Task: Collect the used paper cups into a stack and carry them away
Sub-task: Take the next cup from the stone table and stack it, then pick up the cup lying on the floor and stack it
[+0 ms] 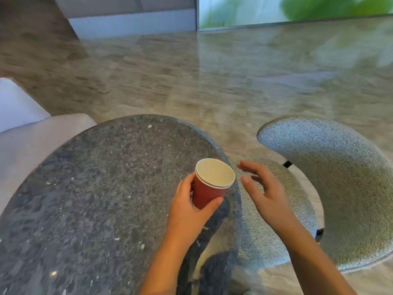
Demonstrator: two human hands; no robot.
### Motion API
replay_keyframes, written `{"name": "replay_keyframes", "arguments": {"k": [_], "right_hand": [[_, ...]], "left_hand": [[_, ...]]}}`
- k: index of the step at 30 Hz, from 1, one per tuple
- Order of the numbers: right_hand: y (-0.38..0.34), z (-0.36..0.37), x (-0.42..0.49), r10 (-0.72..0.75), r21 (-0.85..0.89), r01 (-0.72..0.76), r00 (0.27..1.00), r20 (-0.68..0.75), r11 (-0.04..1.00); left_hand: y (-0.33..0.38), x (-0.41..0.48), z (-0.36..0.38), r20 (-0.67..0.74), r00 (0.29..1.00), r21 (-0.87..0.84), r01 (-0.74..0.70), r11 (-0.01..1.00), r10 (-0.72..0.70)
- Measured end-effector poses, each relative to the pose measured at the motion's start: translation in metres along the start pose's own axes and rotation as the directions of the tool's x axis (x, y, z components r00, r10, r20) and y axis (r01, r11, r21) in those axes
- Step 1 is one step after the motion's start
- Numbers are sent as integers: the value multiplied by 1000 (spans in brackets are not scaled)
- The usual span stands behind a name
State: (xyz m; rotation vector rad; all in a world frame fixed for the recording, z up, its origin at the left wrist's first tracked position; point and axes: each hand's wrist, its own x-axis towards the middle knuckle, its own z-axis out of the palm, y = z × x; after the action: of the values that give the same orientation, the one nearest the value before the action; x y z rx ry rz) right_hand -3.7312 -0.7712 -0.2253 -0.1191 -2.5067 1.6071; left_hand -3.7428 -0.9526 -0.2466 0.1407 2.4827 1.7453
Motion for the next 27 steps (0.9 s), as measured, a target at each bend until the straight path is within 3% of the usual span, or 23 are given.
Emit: {"name": "replay_keyframes", "arguments": {"k": [6, 10, 16, 27], "right_hand": [[23, -62, -36, -105, -396, 2, 966, -238, 918], [37, -105, -76, -101, -497, -96, 930, -354, 862], [53, -173, -151, -41, -518, -258, 867, -497, 815], [74, -292, -310, 10, -455, -536, 655, -756, 711]], "left_hand": [[24, 8, 61, 181, 982, -43, -50, 998, 58], [41, -3, 111, 314, 945, -86, -66, 994, 90], [72, -44, 193, 425, 891, -107, -127, 986, 161], [149, -166, 335, 667, 684, -234, -185, 954, 296]]}}
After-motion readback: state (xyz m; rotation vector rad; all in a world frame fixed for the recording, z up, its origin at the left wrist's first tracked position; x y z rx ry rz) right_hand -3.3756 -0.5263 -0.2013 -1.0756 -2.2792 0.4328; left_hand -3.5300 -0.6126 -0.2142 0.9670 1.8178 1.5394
